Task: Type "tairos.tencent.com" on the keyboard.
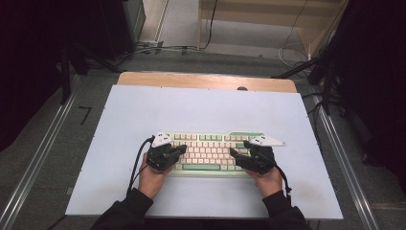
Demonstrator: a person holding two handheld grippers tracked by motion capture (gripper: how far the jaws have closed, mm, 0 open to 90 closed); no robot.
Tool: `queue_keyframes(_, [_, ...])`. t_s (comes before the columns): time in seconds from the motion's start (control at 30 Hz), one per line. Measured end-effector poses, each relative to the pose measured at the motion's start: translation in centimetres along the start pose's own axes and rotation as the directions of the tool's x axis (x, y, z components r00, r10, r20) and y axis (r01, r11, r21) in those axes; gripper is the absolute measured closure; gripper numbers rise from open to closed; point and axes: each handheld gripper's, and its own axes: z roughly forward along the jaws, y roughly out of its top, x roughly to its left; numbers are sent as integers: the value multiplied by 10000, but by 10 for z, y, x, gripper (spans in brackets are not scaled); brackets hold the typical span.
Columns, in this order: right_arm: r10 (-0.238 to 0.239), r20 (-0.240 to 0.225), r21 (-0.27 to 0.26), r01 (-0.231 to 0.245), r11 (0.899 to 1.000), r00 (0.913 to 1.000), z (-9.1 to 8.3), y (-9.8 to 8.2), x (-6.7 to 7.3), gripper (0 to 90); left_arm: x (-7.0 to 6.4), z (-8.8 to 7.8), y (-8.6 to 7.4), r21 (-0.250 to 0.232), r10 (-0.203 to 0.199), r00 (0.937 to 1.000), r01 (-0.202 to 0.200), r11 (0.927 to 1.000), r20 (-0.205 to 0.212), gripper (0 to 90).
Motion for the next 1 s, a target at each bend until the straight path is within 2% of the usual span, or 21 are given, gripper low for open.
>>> queue_keyframes(1.0, [-111,-177,41,112,9999,9998,5,3,4,341,3,-6,-4,43,-110,9999,110,9999,-68,900])
